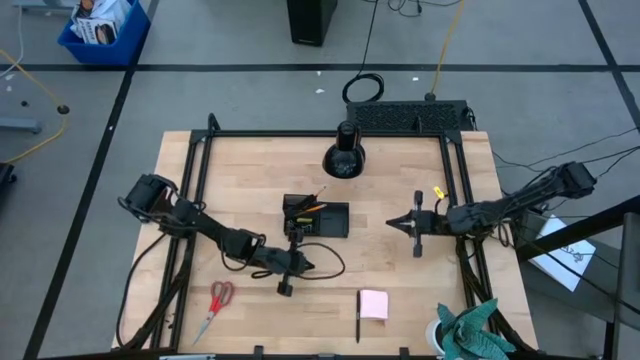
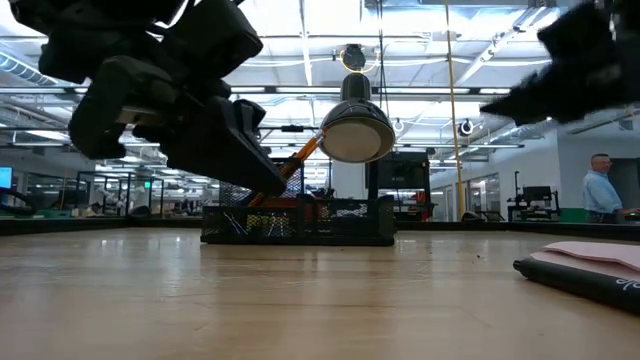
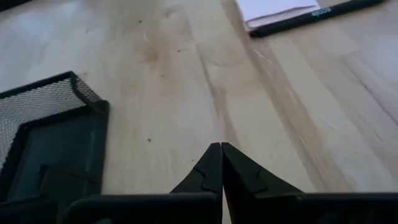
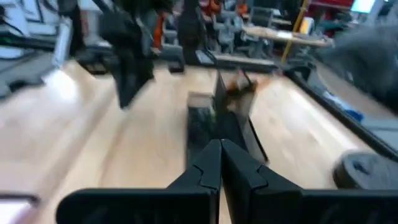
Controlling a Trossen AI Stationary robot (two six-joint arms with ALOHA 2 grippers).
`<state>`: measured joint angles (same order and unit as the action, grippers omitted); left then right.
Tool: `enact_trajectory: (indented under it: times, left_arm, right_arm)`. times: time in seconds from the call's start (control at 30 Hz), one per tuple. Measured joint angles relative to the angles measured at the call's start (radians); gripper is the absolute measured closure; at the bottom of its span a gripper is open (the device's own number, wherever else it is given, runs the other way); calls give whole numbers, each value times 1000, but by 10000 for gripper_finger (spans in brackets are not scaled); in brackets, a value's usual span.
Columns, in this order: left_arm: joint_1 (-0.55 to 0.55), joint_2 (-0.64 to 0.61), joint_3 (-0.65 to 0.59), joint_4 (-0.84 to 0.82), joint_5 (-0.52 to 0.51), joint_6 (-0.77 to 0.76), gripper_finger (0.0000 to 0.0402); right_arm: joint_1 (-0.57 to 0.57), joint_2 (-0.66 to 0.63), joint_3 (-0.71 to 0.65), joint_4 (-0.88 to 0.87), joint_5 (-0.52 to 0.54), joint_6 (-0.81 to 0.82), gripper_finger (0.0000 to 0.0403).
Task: Pick and place office supplies into organizer
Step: Put the pen into the desk organizer
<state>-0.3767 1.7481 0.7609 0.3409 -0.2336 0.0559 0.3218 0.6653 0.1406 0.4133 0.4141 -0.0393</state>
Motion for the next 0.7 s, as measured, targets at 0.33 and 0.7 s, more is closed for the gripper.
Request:
enact_trajectory:
  times: [0.33, 0.7]
  left_arm:
    - [-8, -16, 0, 38, 25, 4, 398]
    - [-8, -16, 0, 100, 29, 44, 395]
  right_arm:
    - [152, 215, 175, -57, -79, -25, 399]
    - [280, 469, 398, -209, -79, 79, 399]
